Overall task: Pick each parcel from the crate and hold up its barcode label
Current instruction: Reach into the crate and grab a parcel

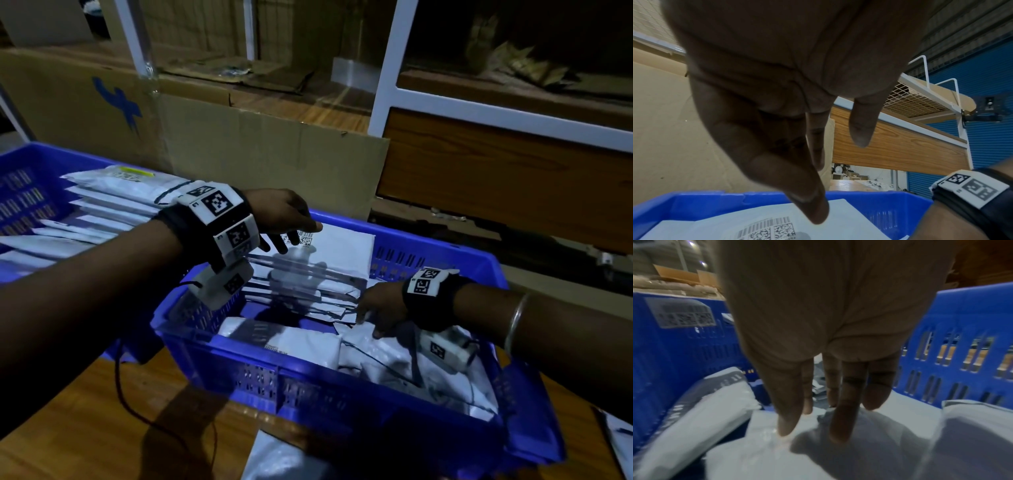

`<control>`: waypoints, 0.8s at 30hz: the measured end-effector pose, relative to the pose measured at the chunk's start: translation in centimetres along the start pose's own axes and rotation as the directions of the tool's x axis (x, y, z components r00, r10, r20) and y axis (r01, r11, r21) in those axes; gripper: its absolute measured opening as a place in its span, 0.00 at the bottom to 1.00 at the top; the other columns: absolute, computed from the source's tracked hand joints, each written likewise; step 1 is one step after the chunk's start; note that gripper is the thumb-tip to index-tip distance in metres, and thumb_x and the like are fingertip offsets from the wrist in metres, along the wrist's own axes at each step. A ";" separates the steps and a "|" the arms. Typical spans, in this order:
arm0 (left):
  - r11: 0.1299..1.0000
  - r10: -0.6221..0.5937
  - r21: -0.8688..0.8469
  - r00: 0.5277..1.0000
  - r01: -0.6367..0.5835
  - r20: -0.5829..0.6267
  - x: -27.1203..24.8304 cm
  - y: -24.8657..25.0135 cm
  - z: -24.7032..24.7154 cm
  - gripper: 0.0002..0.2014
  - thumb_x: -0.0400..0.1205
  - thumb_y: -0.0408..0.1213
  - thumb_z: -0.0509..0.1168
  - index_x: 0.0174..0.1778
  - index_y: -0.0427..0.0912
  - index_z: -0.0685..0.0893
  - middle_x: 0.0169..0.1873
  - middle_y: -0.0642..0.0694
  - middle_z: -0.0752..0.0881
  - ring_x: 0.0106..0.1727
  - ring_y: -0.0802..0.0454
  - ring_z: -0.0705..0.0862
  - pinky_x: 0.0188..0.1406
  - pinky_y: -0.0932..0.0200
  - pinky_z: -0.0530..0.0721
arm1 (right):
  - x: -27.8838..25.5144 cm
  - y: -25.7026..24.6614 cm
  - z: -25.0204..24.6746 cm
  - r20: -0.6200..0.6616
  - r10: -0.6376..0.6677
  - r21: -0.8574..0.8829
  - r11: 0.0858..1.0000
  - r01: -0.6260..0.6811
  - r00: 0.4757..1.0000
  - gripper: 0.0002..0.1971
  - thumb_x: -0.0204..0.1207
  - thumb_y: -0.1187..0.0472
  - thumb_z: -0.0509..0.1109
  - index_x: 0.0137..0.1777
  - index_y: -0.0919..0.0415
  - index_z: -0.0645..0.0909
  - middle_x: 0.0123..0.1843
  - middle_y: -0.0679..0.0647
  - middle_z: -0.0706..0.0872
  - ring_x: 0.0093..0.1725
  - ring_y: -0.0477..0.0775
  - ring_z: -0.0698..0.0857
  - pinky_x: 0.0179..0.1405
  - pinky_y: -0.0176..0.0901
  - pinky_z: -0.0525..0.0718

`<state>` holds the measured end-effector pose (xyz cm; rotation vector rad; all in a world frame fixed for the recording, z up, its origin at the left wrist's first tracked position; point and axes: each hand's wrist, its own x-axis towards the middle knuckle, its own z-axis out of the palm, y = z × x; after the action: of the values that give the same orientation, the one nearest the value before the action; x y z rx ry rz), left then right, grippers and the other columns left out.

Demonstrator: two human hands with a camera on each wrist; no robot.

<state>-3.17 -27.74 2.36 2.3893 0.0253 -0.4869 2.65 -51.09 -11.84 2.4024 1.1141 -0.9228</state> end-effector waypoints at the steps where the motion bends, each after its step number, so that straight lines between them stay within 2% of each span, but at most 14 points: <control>1: 1.000 0.003 0.002 1.000 -0.003 -0.002 0.0 0.1 0.0 0.18 0.82 0.55 0.66 0.58 0.44 0.83 0.49 0.44 0.89 0.44 0.47 0.90 0.35 0.57 0.85 | 0.0 0.2 0.1 -0.004 0.014 0.003 1.000 -0.014 1.000 0.27 0.75 0.56 0.77 0.73 0.56 0.78 0.73 0.58 0.79 0.72 0.60 0.77 0.68 0.44 0.74; 6: 1.000 0.005 0.000 1.000 -0.005 -0.004 0.0 0.4 0.3 0.19 0.82 0.54 0.66 0.58 0.42 0.83 0.48 0.44 0.89 0.44 0.46 0.90 0.36 0.57 0.85 | 0.1 1.0 -0.2 -0.058 0.083 0.014 0.997 -0.082 0.995 0.29 0.74 0.56 0.77 0.75 0.56 0.76 0.70 0.56 0.82 0.70 0.58 0.79 0.65 0.41 0.74; 10: 1.000 -0.008 0.005 1.000 0.008 -0.004 0.2 0.6 0.8 0.19 0.82 0.54 0.66 0.59 0.43 0.83 0.49 0.44 0.89 0.44 0.46 0.90 0.33 0.60 0.84 | 0.1 2.0 -0.1 -0.018 0.138 0.080 0.988 -0.136 0.990 0.33 0.72 0.50 0.79 0.77 0.54 0.74 0.71 0.54 0.81 0.70 0.57 0.79 0.69 0.43 0.76; 12: 1.000 -0.020 0.012 1.000 0.020 -0.006 0.4 0.6 1.2 0.19 0.82 0.54 0.66 0.59 0.43 0.83 0.49 0.45 0.89 0.46 0.45 0.90 0.37 0.57 0.85 | 0.4 2.2 0.0 -0.025 0.148 0.093 0.985 -0.145 0.989 0.33 0.72 0.50 0.79 0.76 0.54 0.75 0.71 0.55 0.82 0.70 0.58 0.80 0.69 0.45 0.77; 15: 0.999 -0.032 0.006 0.999 0.032 -0.004 0.6 0.8 1.6 0.18 0.82 0.54 0.65 0.58 0.43 0.83 0.49 0.45 0.89 0.48 0.45 0.90 0.39 0.57 0.85 | 0.7 2.3 0.1 -0.018 0.153 0.114 0.982 -0.150 0.988 0.31 0.72 0.52 0.79 0.74 0.58 0.77 0.67 0.57 0.85 0.67 0.59 0.82 0.65 0.44 0.79; 18: 0.999 -0.033 0.005 0.999 0.033 0.003 0.8 0.9 1.8 0.18 0.82 0.54 0.65 0.59 0.44 0.82 0.49 0.46 0.89 0.47 0.46 0.90 0.39 0.57 0.86 | 0.4 2.6 0.0 -0.010 0.132 0.144 0.981 -0.129 0.991 0.33 0.71 0.55 0.80 0.76 0.54 0.75 0.70 0.53 0.83 0.66 0.54 0.81 0.61 0.36 0.73; 20: 1.000 -0.030 0.003 1.000 0.030 0.008 0.9 1.0 1.9 0.18 0.82 0.54 0.65 0.59 0.44 0.82 0.49 0.46 0.89 0.46 0.47 0.90 0.38 0.58 0.86 | -0.6 2.8 -0.6 -0.050 0.126 0.155 0.981 -0.117 0.991 0.30 0.70 0.56 0.81 0.72 0.51 0.78 0.64 0.51 0.86 0.55 0.49 0.83 0.51 0.33 0.74; 22: 1.000 -0.021 0.011 1.000 0.021 0.022 1.0 1.2 2.0 0.19 0.82 0.54 0.65 0.60 0.44 0.82 0.49 0.45 0.89 0.46 0.47 0.90 0.37 0.57 0.86 | -1.6 3.4 -1.3 -0.071 0.113 0.165 0.981 -0.100 0.991 0.24 0.70 0.60 0.80 0.67 0.52 0.81 0.58 0.54 0.89 0.48 0.52 0.86 0.45 0.35 0.79; 24: 1.000 -0.008 0.020 1.000 0.007 0.028 1.2 1.6 2.4 0.19 0.82 0.54 0.65 0.60 0.44 0.82 0.49 0.45 0.89 0.46 0.46 0.90 0.35 0.58 0.85 | -2.7 4.2 -1.8 -0.058 0.102 0.150 0.984 -0.092 0.993 0.19 0.70 0.68 0.75 0.61 0.53 0.86 0.54 0.56 0.91 0.51 0.58 0.89 0.50 0.42 0.85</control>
<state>-2.61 -30.65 1.32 2.4026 0.0169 -0.5266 5.39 -54.30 -8.57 2.5985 0.9721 -0.9299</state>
